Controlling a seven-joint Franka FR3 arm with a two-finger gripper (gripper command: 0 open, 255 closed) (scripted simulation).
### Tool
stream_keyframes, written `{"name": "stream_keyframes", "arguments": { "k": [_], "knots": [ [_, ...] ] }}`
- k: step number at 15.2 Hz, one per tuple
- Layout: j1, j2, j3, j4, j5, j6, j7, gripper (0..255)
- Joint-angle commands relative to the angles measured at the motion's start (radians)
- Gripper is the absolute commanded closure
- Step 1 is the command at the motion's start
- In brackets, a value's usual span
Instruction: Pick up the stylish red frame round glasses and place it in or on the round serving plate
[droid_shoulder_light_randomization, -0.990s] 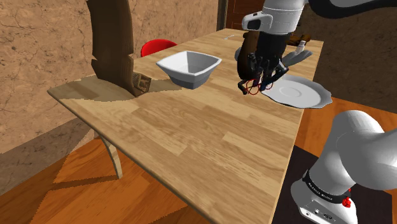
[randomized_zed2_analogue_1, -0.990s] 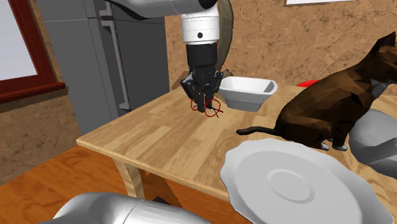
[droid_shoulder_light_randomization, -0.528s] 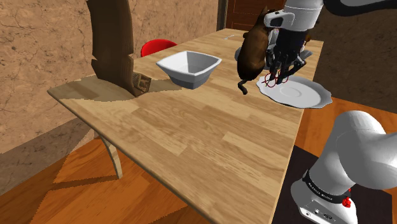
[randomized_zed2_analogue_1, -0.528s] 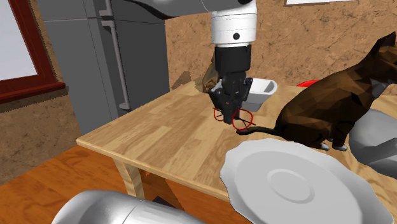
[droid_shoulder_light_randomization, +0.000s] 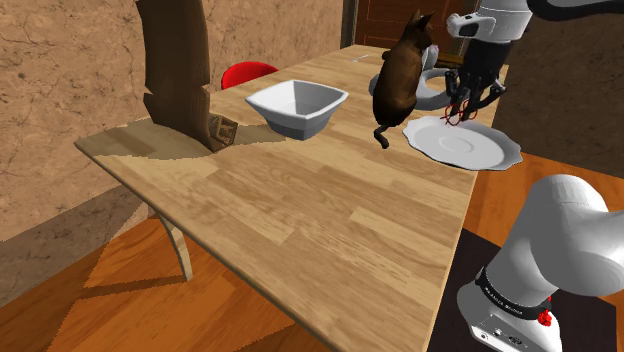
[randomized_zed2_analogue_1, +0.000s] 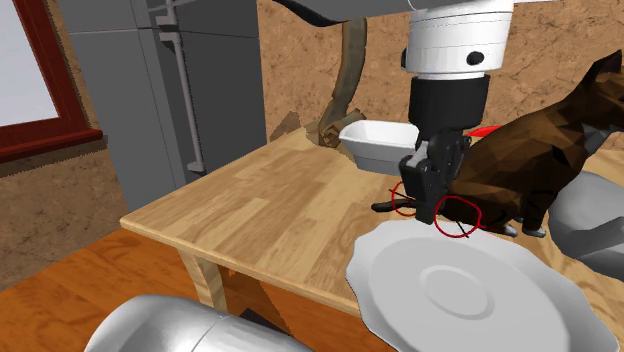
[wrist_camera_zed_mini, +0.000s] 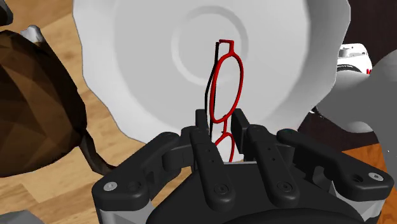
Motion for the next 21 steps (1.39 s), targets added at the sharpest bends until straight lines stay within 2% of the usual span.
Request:
{"name": "stream_keyframes", "arguments": {
  "k": [1,3,16,21],
  "knots": [
    [-0.014,-0.004,-0.048,0.015,-0.039,-0.006,-0.052,255],
    [-0.025,-0.003,-0.092,0.033,-0.072,-0.008,-0.097,255],
    [-0.053,-0.051,-0.150,-0.153,-0.130,0.131,-0.078,255],
    [-0.053,-0.051,-0.150,-0.153,-0.130,0.131,-0.078,255]
  ]
}}
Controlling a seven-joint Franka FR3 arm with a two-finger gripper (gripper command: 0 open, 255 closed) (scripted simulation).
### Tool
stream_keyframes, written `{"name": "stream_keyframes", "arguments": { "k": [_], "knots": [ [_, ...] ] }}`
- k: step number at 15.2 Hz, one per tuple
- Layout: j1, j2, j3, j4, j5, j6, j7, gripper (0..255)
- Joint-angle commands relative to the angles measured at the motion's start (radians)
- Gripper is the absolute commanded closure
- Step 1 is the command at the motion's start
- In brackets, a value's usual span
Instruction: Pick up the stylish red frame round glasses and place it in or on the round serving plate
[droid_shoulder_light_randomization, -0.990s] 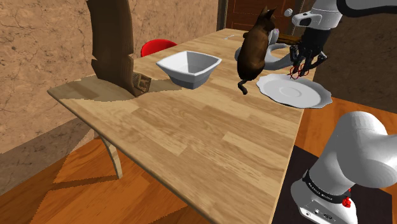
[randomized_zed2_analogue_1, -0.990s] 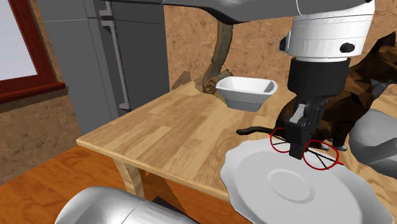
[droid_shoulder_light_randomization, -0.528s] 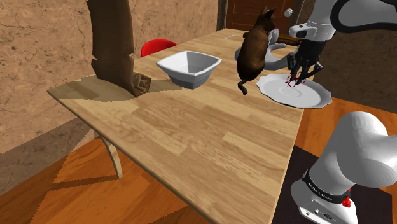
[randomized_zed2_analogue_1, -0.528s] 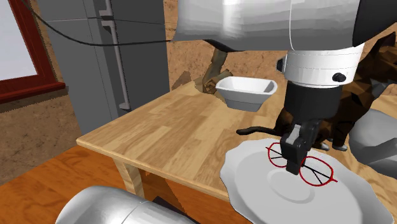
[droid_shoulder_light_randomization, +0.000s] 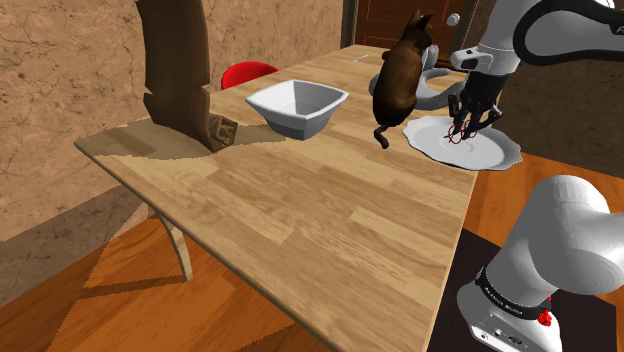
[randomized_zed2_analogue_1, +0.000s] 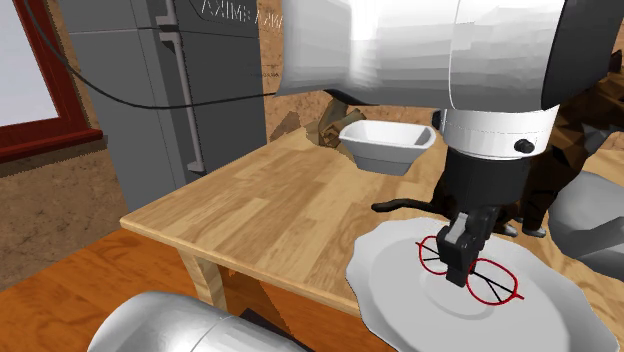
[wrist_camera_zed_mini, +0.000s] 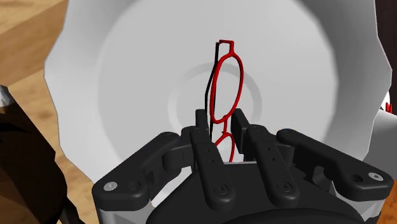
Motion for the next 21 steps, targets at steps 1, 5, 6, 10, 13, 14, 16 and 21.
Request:
{"name": "stream_keyframes", "arguments": {
  "k": [1,5,6,10,13,14,16,21],
  "knots": [
    [0.000,0.000,0.000,0.000,0.000,0.000,0.000,255],
    [0.000,0.000,0.000,0.000,0.000,0.000,0.000,0],
    [0.000,0.000,0.000,0.000,0.000,0.000,0.000,0],
    [0.005,0.004,0.015,0.033,0.013,-0.029,-0.002,0],
    [0.019,0.025,0.051,0.129,0.048,-0.107,-0.010,0],
    [0.019,0.025,0.051,0.129,0.048,-0.107,-0.010,0],
    [0.019,0.025,0.051,0.129,0.048,-0.107,-0.010,0],
    [0.019,0.025,0.051,0.129,0.048,-0.107,-0.010,0]
  ]
}}
